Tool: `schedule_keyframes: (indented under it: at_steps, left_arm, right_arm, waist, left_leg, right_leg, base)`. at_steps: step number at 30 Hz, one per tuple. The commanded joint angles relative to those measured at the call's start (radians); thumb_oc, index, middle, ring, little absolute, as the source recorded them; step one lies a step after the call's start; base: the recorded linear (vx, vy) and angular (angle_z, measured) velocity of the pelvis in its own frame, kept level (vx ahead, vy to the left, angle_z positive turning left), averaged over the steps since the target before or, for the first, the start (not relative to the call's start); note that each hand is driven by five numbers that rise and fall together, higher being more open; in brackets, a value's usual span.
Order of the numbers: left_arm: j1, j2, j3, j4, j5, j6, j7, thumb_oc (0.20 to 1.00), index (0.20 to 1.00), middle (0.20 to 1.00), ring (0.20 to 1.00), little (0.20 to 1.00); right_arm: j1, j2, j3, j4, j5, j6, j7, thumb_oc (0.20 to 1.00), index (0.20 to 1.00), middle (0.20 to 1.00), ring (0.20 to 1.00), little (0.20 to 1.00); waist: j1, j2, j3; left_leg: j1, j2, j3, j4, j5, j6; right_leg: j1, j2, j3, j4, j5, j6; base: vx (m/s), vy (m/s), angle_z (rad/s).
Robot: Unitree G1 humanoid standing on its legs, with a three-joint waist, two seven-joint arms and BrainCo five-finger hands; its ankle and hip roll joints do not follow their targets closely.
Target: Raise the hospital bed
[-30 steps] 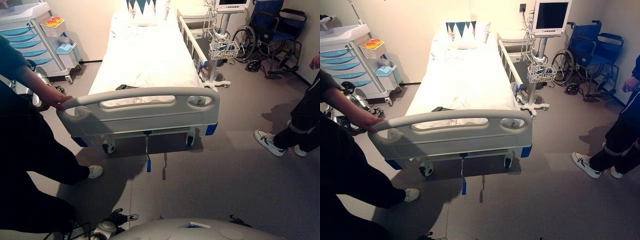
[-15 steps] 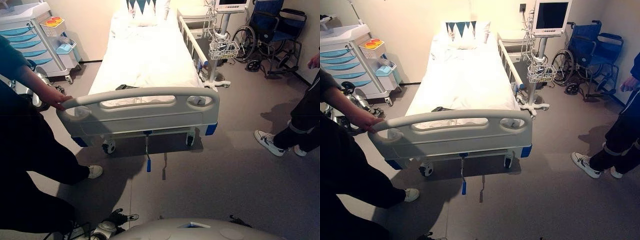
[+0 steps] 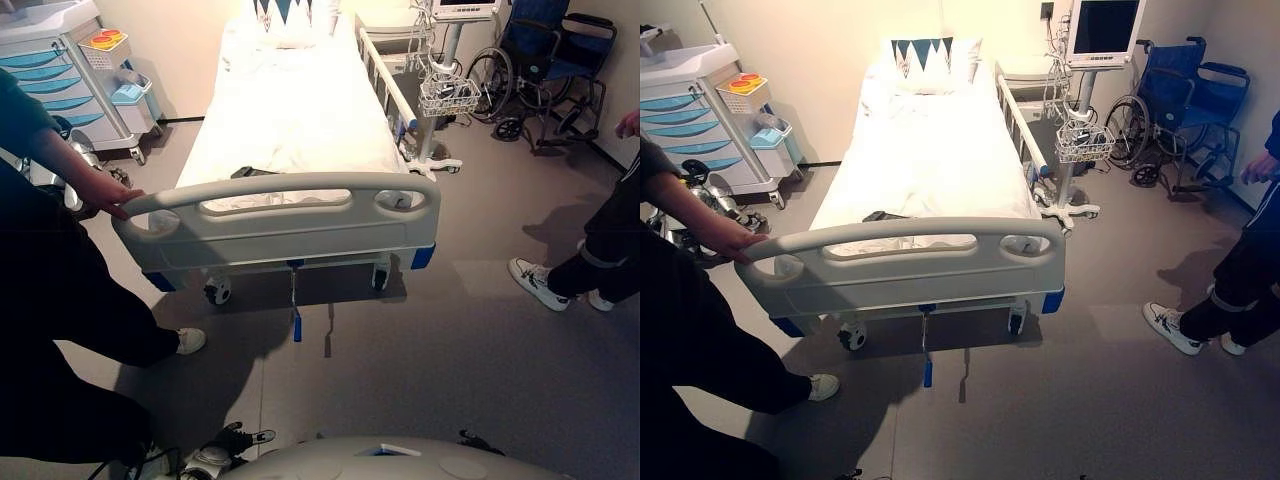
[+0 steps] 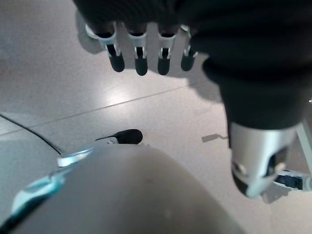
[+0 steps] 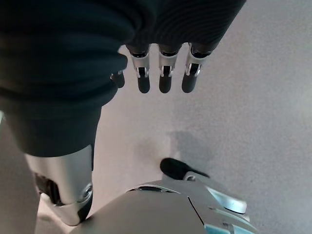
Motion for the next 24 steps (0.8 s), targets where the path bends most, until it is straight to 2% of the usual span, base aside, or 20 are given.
schedule_keyframes:
  at_steps: [1,2,3,14,24]
  left_arm:
    - [-0.102,-0.020,0.039,0.062,-0.034,-0.003,0.000,1.000,1.000,1.000,1.000,1.000]
    - [-0.102,-0.020,0.039,0.062,-0.034,-0.003,0.000,1.000,1.000,1.000,1.000,1.000]
    - [-0.126,-0.017,0.035,0.054,-0.050,-0.005,0.008,1.000,1.000,1.000,1.000,1.000]
    - [-0.249,-0.022,-0.007,-0.005,-0.149,-0.025,0.041,1.000,1.000,1.000,1.000,1.000]
    - [-0.368,-0.036,-0.057,-0.062,-0.216,-0.037,0.090,1.000,1.000,1.000,1.000,1.000]
  right_arm:
    - [-0.089,-0.013,-0.002,0.048,0.045,0.004,-0.001,1.000,1.000,1.000,1.000,1.000]
    - [-0.090,-0.013,-0.002,0.048,0.045,0.004,-0.001,1.000,1.000,1.000,1.000,1.000]
    - [-0.113,-0.024,-0.005,0.041,0.062,0.001,-0.009,1.000,1.000,1.000,1.000,1.000]
    - [-0.214,-0.061,0.005,-0.002,0.144,-0.017,-0.055,1.000,1.000,1.000,1.000,1.000]
    - [-0.315,-0.087,0.025,-0.018,0.182,-0.028,-0.101,1.000,1.000,1.000,1.000,1.000]
  waist:
    - [0.017,-0.059,0.084]
    - [0.017,-0.059,0.084]
    - [0.015,-0.060,0.116]
    - [-0.006,-0.047,0.250]
    - [-0.023,-0.026,0.318]
  left_leg:
    - [-0.014,-0.034,0.009,-0.004,-0.024,0.022]
    - [-0.015,-0.034,0.009,-0.004,-0.024,0.022]
    - [-0.048,-0.036,0.011,-0.004,-0.009,0.021]
    - [-0.257,-0.049,0.018,-0.004,0.070,0.015]
    - [-0.366,-0.055,0.028,-0.004,0.099,0.009]
  right_leg:
    - [-0.059,-0.060,0.037,0.016,0.077,0.102]
    - [-0.060,-0.061,0.037,0.016,0.077,0.102]
    - [-0.094,-0.062,0.034,0.019,0.090,0.102]
    - [-0.310,-0.069,0.043,0.026,0.163,0.105]
    - [-0.421,-0.074,0.076,0.026,0.199,0.104]
  base:
    - [-0.10,0.003,0.01]
    - [-0.20,0.008,0.03]
    - [-0.18,0.008,0.02]
    - [-0.13,0.019,0.04]
    - [-0.08,0.018,-0.04]
